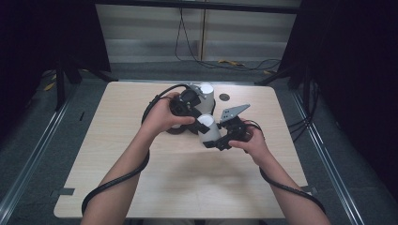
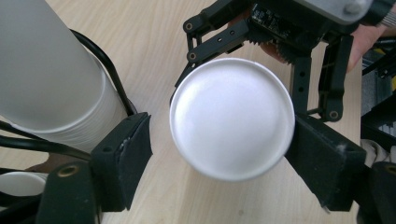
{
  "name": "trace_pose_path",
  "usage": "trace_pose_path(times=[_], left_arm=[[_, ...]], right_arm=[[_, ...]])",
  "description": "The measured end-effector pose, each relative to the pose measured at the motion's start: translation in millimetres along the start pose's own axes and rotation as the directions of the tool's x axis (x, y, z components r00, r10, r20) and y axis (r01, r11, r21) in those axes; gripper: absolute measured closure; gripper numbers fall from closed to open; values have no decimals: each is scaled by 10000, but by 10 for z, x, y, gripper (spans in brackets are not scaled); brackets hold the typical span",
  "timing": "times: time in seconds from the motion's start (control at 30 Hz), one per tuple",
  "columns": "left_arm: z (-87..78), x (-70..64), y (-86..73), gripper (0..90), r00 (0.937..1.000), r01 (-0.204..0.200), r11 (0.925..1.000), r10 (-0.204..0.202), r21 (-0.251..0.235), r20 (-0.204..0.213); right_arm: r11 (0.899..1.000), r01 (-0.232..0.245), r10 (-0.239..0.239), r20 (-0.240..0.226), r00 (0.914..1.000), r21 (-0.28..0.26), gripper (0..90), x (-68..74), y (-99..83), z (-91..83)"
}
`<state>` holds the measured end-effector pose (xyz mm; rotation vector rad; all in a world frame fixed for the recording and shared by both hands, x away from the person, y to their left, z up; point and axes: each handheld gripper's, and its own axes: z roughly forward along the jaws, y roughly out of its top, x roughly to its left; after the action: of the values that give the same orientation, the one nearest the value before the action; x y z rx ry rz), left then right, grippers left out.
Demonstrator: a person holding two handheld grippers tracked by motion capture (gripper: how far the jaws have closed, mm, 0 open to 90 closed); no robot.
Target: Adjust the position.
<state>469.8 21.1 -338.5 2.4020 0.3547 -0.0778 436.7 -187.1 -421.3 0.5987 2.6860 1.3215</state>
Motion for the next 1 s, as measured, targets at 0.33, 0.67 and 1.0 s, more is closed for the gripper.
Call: trace_pose_path(times=[0.33, 0.67, 1.0], left_arm=[[-28, 10, -99, 202, 9992, 6, 9997, 3, 225, -395], [-27, 32, -220, 219, 9989, 133, 9984, -108, 546, -450], [-6, 16, -297, 227, 9984, 201, 9963, -156, 841, -541]], right_arm=[[9989, 147, -152, 109, 9998, 446, 214, -38, -7, -61], [9940, 552, -565, 109, 9983, 941, 215, -52, 28, -69], [9861, 828, -857, 140, 9962, 1438, 215, -57, 55, -76]])
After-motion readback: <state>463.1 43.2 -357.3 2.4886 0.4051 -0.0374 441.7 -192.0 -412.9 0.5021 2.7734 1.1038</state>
